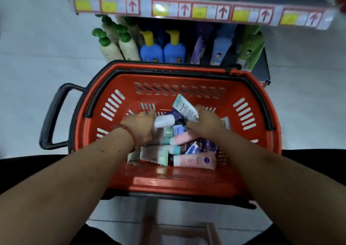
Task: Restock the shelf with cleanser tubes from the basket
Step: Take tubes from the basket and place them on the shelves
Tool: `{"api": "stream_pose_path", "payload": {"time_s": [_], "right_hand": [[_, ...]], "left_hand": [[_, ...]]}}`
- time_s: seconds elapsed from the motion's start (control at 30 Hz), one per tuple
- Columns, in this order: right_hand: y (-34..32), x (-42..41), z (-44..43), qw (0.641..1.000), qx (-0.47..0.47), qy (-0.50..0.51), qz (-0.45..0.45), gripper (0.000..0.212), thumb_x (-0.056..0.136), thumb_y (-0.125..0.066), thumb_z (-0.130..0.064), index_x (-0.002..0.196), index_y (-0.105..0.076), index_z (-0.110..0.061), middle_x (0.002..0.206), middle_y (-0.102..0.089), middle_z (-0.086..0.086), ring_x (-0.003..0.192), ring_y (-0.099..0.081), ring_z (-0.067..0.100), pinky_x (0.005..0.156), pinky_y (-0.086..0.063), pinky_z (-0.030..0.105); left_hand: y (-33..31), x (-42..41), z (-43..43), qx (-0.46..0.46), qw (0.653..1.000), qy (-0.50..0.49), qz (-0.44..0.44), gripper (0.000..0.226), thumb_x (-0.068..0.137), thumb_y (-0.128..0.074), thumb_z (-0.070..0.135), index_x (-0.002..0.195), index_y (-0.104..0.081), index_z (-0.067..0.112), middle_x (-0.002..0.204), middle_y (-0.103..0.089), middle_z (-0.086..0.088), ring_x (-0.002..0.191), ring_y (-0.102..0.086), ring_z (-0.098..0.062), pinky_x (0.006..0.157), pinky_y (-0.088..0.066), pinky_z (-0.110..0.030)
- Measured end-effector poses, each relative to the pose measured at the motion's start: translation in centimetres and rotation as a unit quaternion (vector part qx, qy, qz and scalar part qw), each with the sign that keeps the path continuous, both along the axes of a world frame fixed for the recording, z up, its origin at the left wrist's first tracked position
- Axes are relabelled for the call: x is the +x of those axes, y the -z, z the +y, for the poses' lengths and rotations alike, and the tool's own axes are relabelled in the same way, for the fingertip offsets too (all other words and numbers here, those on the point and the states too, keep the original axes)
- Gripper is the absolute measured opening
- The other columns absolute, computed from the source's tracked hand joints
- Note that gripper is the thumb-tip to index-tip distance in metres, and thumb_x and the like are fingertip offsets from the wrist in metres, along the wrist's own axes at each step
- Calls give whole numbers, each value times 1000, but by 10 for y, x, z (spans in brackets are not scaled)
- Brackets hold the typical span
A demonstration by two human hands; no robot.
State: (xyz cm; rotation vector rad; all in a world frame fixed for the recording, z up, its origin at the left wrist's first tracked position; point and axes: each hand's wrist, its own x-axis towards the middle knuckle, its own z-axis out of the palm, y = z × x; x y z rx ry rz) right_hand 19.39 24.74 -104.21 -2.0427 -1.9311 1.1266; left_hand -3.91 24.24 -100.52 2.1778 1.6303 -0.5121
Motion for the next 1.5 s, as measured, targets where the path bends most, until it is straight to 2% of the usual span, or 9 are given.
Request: {"api": "stream_pose_path", "payload": {"time_s": [0.13,0.27,0.4,0.63,0.77,0.93,1.17,1.37,1.5], "right_hand": [[-76,-2,0,983,56,97,143,40,72,-82,-33,107,-70,-16,97,-75,4,89,-71,25,79,-59,43],[-157,1,6,975,88,90,183,38,84,-81,-17,112,-56,-13,91,-68,4,58,-65,24,43,-48,26],[-216,5,14,975,92,102,174,39,86,-73,-16,111,-44,-8,80,-65,13,42,-59,22,40,-49,31],[-264,4,18,884,96,233,394,12,92,-69,-11,84,-65,-2,51,-61,2,47,-56,14,50,-54,26],[-269,2,21,831,49,269,484,29,93,-71,-27,93,-65,0,65,-71,13,53,-66,16,62,-55,35],[-260,0,28,784,17,269,559,45,102,-52,-27,142,-47,-6,106,-77,19,100,-73,26,65,-57,32],[-256,-3,28,781,-10,246,573,50,102,-40,-30,147,-45,-10,98,-75,19,57,-51,19,53,-43,30],[-255,-1,25,783,-8,251,569,46,102,-41,-30,141,-50,-8,92,-74,14,58,-53,18,55,-43,30],[-255,1,22,782,-4,261,566,41,100,-50,-31,132,-57,-7,92,-67,13,60,-54,19,57,-44,31]], "left_hand": [[-61,-18,2,63,996,-35,-51,37,88,-62,27,117,-46,11,106,-64,-23,92,-65,-44,64,-39,-35],[-120,-25,12,146,980,-42,-128,34,87,-60,42,108,-49,18,94,-63,-11,87,-63,-36,66,-44,-35],[-164,-20,24,150,932,-152,-292,23,94,-63,36,106,-53,19,86,-59,1,75,-59,-20,61,-40,-32],[-188,-12,40,-93,628,-370,-678,32,99,-53,40,113,-56,11,67,-46,1,49,-37,-12,44,-30,-23],[-195,-16,41,-157,527,-349,-759,35,99,-42,45,109,-52,13,76,-46,-3,55,-36,-15,46,-25,-23],[-201,-12,34,-121,515,-361,-768,38,102,-56,28,125,-57,-1,93,-67,-8,72,-61,-19,58,-55,-29],[-203,-5,29,-85,490,-357,-791,39,93,-66,8,129,-57,-2,98,-75,-14,88,-74,-27,73,-62,-38],[-200,-3,31,-98,519,-396,-751,59,80,-76,38,127,-57,9,84,-52,-2,57,-47,-11,42,-40,-20],[-195,-6,35,-94,500,-441,-739,57,88,-63,55,122,-62,10,84,-63,-4,69,-57,-19,62,-52,-30]]}}
